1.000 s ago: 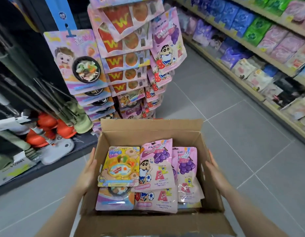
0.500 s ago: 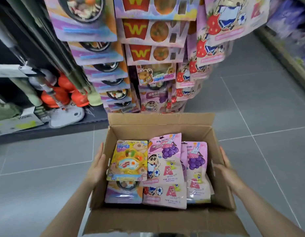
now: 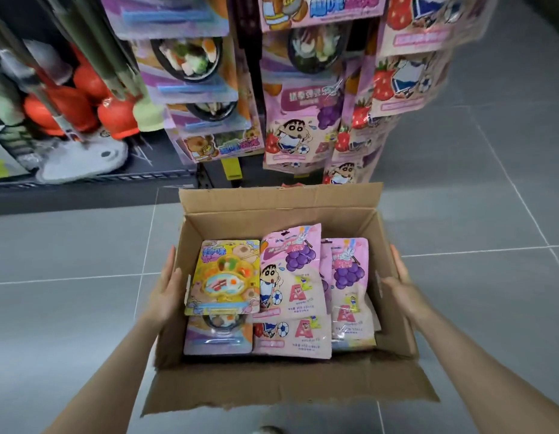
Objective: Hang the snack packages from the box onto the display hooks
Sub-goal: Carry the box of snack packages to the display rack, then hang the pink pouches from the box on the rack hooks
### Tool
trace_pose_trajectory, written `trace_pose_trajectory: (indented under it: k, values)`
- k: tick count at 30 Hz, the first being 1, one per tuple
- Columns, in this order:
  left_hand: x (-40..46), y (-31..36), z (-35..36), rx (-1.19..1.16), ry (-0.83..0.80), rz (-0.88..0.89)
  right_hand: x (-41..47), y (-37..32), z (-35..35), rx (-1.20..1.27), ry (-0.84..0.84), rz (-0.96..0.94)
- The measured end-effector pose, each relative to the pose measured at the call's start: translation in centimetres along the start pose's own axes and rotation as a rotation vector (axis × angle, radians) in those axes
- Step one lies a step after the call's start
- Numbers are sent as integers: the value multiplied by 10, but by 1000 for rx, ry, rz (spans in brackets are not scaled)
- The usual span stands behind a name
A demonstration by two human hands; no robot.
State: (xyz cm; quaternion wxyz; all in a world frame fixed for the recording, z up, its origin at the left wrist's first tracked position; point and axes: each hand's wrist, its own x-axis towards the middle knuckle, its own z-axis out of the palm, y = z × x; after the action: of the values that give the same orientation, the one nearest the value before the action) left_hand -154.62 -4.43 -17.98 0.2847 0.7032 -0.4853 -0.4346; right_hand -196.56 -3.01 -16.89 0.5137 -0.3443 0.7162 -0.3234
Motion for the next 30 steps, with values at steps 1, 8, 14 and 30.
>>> trace_pose_trajectory:
  k: [1,8,14,30]
  values:
    - [5,-10,2,-13,-1,4,5,5,4,-22,-6,-2]
    - [16,-39,3,212,63,-34,16,23,2,-182,41,-19]
    - [-9,32,-26,480,187,-73,-34,-39,-6,-440,90,-106]
    - [-101,215,-47,215,-199,-45,-158,-175,23,-319,-299,192]
